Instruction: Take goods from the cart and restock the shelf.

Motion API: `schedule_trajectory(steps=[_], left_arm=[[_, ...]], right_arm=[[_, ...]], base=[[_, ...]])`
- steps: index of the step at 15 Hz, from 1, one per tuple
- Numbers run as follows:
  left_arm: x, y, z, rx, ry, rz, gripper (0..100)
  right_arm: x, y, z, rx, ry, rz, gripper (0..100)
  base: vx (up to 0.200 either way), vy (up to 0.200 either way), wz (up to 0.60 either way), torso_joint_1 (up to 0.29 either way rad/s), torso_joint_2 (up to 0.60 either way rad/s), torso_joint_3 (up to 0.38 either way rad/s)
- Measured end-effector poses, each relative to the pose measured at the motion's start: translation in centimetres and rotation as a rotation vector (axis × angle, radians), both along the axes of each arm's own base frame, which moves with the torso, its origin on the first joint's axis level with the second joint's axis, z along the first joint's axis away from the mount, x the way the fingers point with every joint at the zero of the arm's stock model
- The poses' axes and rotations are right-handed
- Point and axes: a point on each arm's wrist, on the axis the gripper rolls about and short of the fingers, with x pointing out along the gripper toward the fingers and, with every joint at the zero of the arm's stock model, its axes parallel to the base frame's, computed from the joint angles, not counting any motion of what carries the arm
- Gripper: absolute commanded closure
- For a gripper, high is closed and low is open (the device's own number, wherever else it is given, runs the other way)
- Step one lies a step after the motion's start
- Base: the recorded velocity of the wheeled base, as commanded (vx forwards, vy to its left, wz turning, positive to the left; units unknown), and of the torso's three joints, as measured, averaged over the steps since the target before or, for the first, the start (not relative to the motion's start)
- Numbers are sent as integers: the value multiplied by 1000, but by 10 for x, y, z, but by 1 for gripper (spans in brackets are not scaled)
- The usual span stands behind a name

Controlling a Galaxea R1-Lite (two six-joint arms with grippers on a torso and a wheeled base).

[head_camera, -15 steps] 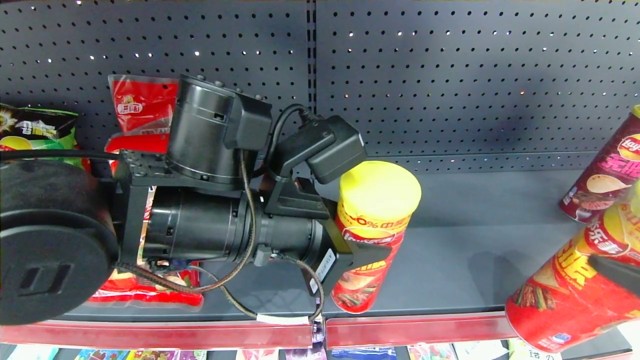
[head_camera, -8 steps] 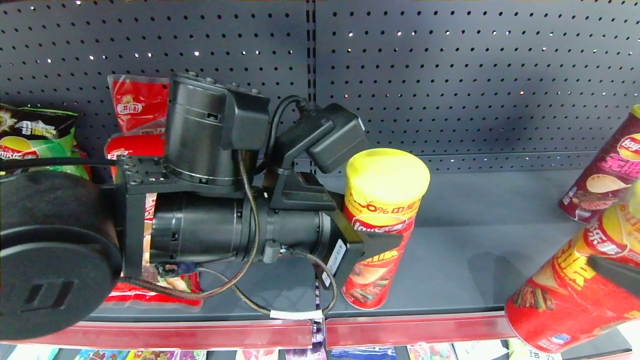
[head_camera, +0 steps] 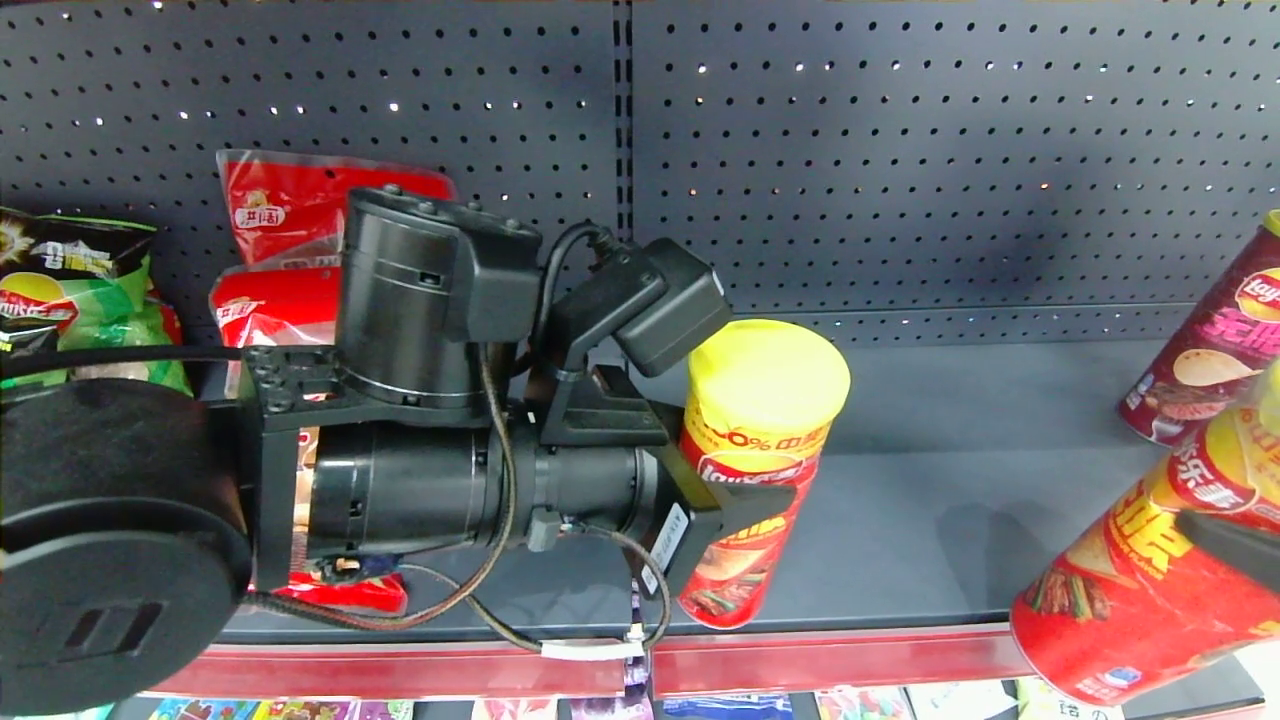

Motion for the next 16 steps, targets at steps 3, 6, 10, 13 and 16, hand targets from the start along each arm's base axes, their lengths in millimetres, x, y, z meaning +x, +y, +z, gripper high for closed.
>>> schedule_trajectory(steps=[3,6,10,13,16], left_arm=[[0,0,0,0,0,-2,100],[-1,0,-1,4,2,-4,0],[-1,1,1,-3,1,1,0],[-4,8,1,0,0,16,0],[-9,28,-7,28,13,61,0]], right_arm=[[0,0,0,0,0,0,100],[2,1,2,0,-1,0,100],[12,4,16,5,-15,-1,100],[34,12,31,1,-4,4,100],[71,27,49,-3,8,20,100]], base=[[0,0,0,0,0,0],[0,0,0,0,0,0],[0,0,0,0,0,0],[0,0,0,0,0,0],[0,0,0,0,0,0]])
